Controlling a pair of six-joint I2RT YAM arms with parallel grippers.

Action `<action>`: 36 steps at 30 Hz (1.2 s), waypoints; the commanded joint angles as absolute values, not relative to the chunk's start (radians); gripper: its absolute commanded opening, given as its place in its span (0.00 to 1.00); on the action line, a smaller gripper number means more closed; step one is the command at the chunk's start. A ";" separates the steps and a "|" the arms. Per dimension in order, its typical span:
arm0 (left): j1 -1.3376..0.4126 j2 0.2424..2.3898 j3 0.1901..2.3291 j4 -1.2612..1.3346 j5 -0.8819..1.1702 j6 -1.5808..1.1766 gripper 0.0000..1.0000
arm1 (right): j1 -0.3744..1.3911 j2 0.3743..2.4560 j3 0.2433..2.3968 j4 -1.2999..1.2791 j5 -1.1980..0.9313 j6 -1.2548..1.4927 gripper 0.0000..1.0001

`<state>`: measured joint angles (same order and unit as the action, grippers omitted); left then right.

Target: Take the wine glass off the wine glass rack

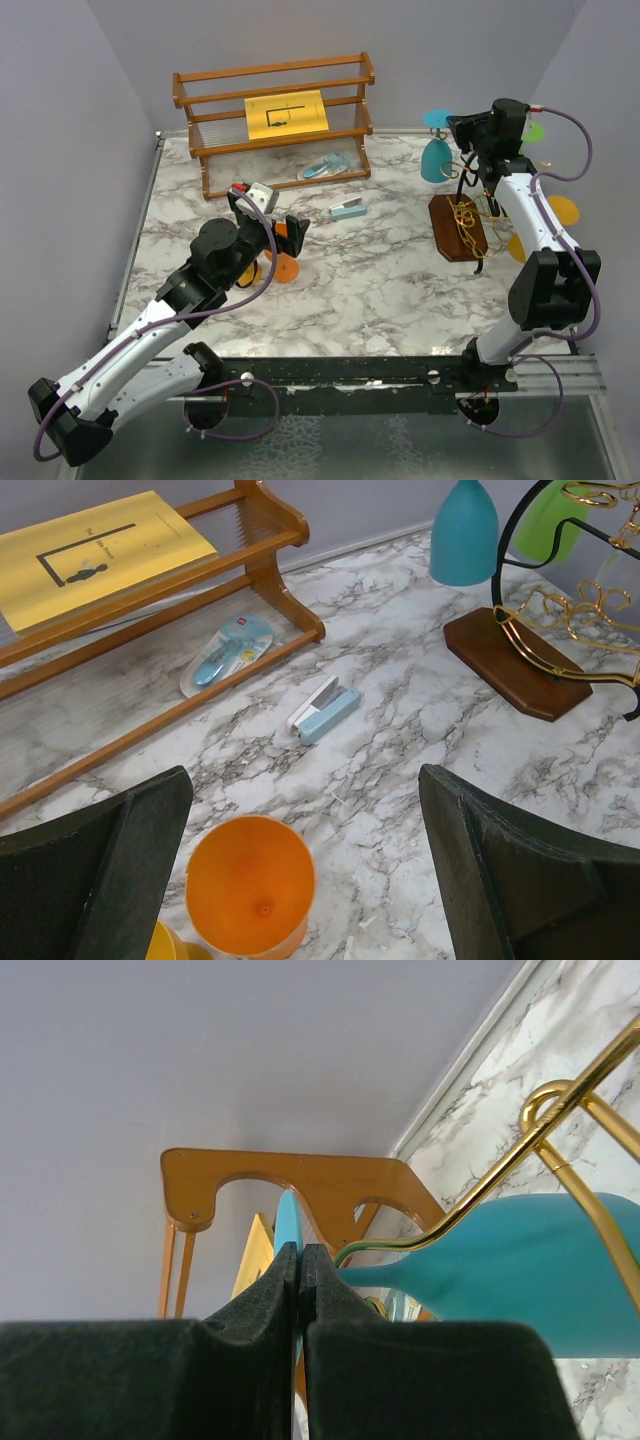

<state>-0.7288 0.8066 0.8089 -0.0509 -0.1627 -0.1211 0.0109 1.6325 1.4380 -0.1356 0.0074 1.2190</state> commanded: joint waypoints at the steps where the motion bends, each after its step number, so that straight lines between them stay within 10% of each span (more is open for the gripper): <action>1: -0.733 0.811 0.807 -0.033 -0.136 -0.122 0.99 | 0.003 1.575 1.424 -0.146 0.113 1.279 0.01; 16: -0.732 0.826 0.807 -0.033 -0.129 -0.121 0.99 | 0.000 1.421 1.328 -0.216 0.141 1.424 0.01; 36: -0.733 0.856 0.806 -0.027 -0.101 -0.152 0.99 | 0.003 1.377 1.248 0.269 -0.848 1.255 0.01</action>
